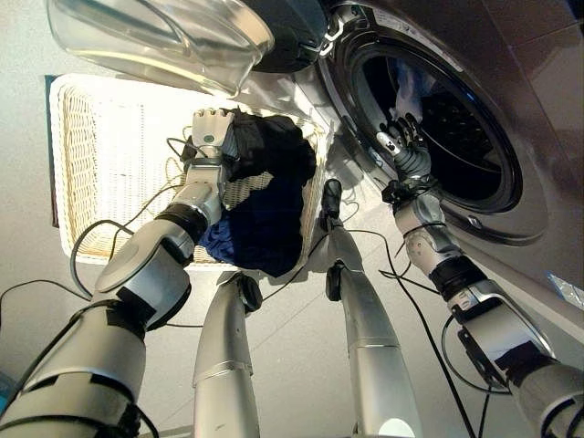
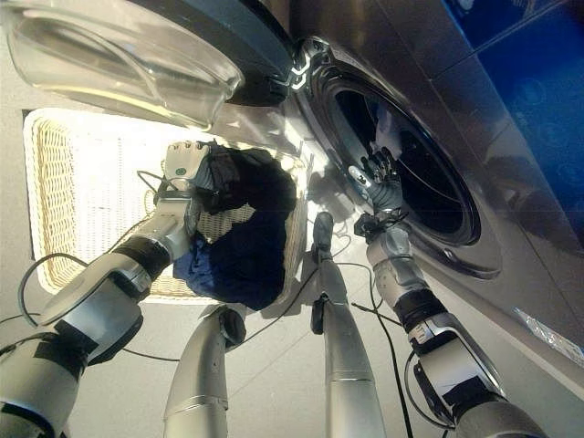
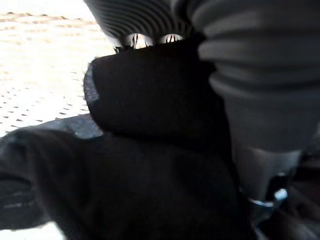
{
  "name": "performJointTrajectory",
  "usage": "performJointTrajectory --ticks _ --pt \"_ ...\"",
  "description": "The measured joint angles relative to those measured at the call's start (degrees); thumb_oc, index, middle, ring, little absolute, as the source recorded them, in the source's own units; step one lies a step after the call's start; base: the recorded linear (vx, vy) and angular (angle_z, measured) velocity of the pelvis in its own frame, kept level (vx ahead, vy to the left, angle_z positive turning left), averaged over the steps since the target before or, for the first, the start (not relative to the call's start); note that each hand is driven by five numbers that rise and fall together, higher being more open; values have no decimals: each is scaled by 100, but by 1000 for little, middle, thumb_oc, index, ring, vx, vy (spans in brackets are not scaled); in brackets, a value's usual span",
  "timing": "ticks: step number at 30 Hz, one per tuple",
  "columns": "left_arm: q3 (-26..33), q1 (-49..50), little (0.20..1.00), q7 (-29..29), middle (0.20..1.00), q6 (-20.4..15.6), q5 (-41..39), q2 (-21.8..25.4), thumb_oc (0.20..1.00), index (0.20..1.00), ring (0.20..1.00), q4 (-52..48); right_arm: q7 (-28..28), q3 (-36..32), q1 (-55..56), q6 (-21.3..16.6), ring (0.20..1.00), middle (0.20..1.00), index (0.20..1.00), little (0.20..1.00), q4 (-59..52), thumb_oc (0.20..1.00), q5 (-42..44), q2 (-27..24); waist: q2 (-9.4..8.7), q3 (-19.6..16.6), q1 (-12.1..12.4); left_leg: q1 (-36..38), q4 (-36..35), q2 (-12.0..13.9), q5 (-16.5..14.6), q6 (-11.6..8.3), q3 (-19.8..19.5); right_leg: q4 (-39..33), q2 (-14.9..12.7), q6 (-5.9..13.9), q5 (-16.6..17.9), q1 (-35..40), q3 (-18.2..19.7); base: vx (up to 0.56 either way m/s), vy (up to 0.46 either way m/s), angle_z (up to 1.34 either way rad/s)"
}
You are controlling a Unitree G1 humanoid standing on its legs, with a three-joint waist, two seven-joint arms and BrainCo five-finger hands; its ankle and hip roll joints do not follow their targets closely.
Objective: Put the clothes into the washing machine.
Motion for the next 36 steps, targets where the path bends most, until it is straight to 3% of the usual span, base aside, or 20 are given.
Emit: performJointTrajectory --ticks 2,5,7,11,14,23,28,36 --pt "-22 -52 200 -108 200 -6 0 28 200 200 200 -1 31 -1 -5 -65 1000 1000 1000 1000 -4 1000 45 -3 -4 -2 0 0 -18 5 0 0 -1 -8 -16 92 -83 -1 -41 7 -34 -4" --pt "-40 -87 200 -170 200 -38 0 117 200 200 200 -2 28 -5 -31 -95 1000 1000 1000 1000 -156 1000 141 3 -4 -2 6 2 -78 74 11 17 5 -6 -45 393 -310 -10 -174 6 -36 -10" --pt "-47 -94 200 -169 200 -110 20 136 200 200 200 -3 31 -9 19 -133 1000 1000 1000 1000 -204 1000 220 3 -4 -2 1 7 -96 79 25 27 4 44 -46 403 -317 -9 -229 3 -36 6" --pt "-42 -61 200 -290 200 -281 88 163 200 200 200 22 50 -9 26 -189 1000 1000 1000 1000 -202 1000 337 21 -40 16 -57 16 -92 60 29 25 -4 97 -50 261 -199 -10 -219 -3 2 10" --pt "-41 49 200 -212 200 -434 87 194 200 200 200 24 122 -26 79 -249 1000 1000 1000 1000 -199 1000 411 50 -51 17 -78 69 -20 42 -5 1 0 106 -33 -214 -2 52 -183 -3 9 5" --pt "90 364 200 340 200 -763 -68 104 200 200 200 377 220 -26 165 -397 1000 1000 1000 1000 -208 1000 458 219 -91 39 -105 398 32 75 -45 -23 22 162 -28 -317 -41 366 -174 -1 -4 -2" --pt "568 912 200 1031 200 -1216 -76 116 200 200 200 358 174 -26 472 -446 1000 1000 1000 1000 -208 1000 358 349 -90 42 -35 808 42 111 -33 -12 2 329 -44 -412 -120 710 -215 2 -1 1" --pt "1086 1582 200 1721 200 -1842 -55 181 200 200 200 -10 74 -26 1052 -460 1000 1000 1000 1000 -211 1000 -70 415 -74 52 187 1443 -152 81 -9 -35 -13 360 -71 -389 -248 1272 -274 11 2 2"
